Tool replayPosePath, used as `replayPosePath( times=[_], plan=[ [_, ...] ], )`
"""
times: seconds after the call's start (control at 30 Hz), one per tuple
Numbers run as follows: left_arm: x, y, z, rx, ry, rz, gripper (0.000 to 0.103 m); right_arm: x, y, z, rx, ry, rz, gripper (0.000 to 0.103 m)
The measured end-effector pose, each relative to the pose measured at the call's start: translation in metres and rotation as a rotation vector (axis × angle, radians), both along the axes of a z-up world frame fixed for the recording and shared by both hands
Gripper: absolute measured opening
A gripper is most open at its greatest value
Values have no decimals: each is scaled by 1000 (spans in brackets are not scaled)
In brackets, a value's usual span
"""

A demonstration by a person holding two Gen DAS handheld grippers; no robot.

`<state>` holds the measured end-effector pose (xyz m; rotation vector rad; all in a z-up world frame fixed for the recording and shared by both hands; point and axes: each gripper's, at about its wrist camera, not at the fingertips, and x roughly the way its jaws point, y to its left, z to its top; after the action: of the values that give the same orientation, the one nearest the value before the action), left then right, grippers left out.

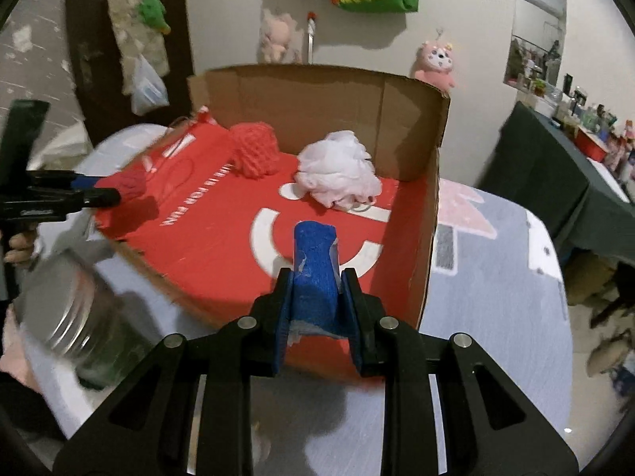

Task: Organize soft objects
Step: 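Carry the yarn ball and blue sponge roll over into the red box, then open both tools to drop the yarn ball and sponge roll in the box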

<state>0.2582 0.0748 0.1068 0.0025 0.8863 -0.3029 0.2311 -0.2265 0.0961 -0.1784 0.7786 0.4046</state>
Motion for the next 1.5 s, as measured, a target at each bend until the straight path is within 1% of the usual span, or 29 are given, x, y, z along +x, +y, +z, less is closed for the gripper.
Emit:
replayPosePath(
  times=[0.23,0.3,0.43,0.57,0.7,0.83,1.2,1.37,1.5],
  plan=[
    [33,-19,-7,88,36,0,43,51,18,-10,-82,102,-67,23],
    [43,-23,-10,119,45,5,43,64,22,-17,-114,132,-83,23],
    [62,-27,-17,156,74,22,43,81,32,-31,-164,178,-97,23],
    [81,-31,-27,202,99,37,43,93,42,-40,-236,183,-105,23],
    [92,-32,-35,231,118,51,44,104,43,-47,-274,194,-122,23],
    [94,-34,-38,246,122,50,44,109,40,-49,-260,211,-128,23],
    [92,-39,-43,260,118,45,45,110,46,-53,-296,213,-112,24],
    [93,-42,-48,264,118,45,46,109,48,-58,-312,232,-99,24],
    [94,-42,-49,263,118,45,46,109,47,-57,-300,233,-95,26]
  ],
)
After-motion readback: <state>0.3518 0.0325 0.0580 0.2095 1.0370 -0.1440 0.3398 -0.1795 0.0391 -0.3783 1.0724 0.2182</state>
